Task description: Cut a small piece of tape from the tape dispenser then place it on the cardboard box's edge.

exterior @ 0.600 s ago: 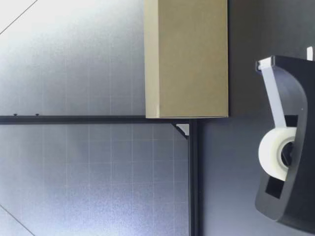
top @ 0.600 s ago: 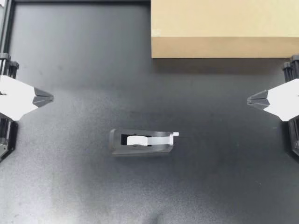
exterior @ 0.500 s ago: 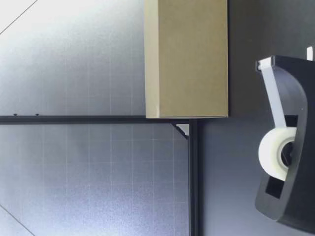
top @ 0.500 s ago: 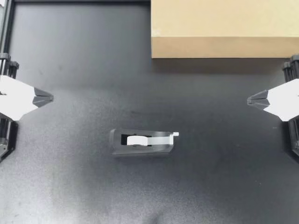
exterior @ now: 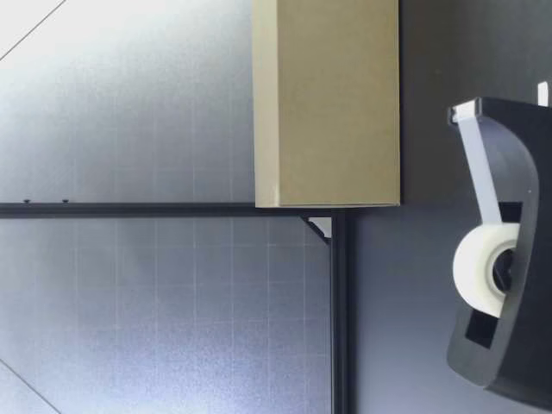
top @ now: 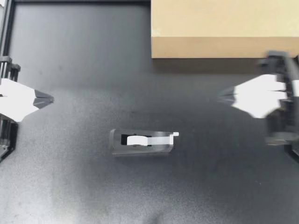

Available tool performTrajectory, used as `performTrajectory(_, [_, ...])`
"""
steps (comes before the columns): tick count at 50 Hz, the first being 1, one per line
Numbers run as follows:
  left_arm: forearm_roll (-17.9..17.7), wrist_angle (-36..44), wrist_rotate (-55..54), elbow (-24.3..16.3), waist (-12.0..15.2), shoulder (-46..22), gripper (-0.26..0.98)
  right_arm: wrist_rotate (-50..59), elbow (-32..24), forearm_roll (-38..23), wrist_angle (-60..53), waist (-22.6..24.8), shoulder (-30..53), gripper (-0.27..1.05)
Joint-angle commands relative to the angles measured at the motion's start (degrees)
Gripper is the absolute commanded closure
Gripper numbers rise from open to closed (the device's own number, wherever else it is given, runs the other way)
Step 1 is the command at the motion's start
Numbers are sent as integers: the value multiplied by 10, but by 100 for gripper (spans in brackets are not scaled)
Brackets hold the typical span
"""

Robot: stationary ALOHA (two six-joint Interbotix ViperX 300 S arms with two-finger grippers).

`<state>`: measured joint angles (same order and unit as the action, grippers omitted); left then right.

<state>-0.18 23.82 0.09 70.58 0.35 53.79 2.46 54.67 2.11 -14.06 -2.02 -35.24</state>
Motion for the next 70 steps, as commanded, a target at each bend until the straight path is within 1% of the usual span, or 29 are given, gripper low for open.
performTrajectory(1, [0, 8, 1, -5, 1, -10, 85, 11, -54, 4, 45, -5, 57, 90])
performTrajectory(6, [0, 8, 3, -5, 1, -15, 85, 35, -99, 4, 117, -5, 118, 90])
performTrajectory(17, [0, 8, 4, 0, 1, -24, 85, 65, -178, 4, 280, -5, 213, 90])
performTrajectory(24, [0, 8, 4, 6, 1, -25, 85, 65, -230, 6, 384, -5, 261, 90])
performTrajectory(31, [0, 8, 4, 14, 1, -25, 85, 57, -304, 9, 510, -9, 323, 90])
performTrajectory(36, [0, 8, 4, 18, 1, -25, 85, 24, -344, 20, 582, -17, 361, 90])
performTrajectory(38, [0, 8, 4, 18, 1, -26, 85, -2, -358, 39, 601, -25, 373, 90])
performTrajectory(41, [0, 8, 1, 19, 0, -27, 85, -54, -373, 88, 622, -40, 386, 90])
performTrajectory(42, [0, 8, 1, 20, 1, -27, 85, -85, -379, 120, 632, -51, 392, 90])
performTrajectory(50, [0, 8, -2, 25, 1, -29, 85, -249, -395, 324, 683, -121, 425, 88])
performTrajectory(54, [0, 8, -2, 25, 1, -29, 85, -311, -397, 403, 712, -150, 445, 86])
performTrajectory(57, [-1, 8, -2, 25, 1, -30, 85, -351, -397, 449, 736, -170, 461, 84])
performTrajectory(60, [-1, 8, -2, 25, 1, -30, 85, -371, -399, 469, 754, -180, 475, 80])
performTrajectory(64, [0, 8, -2, 25, 1, -30, 85, -382, -405, 470, 771, -185, 494, 74])
performTrajectory(70, [0, 8, -2, 25, 1, -30, 85, -384, -414, 464, 779, -186, 515, 56])
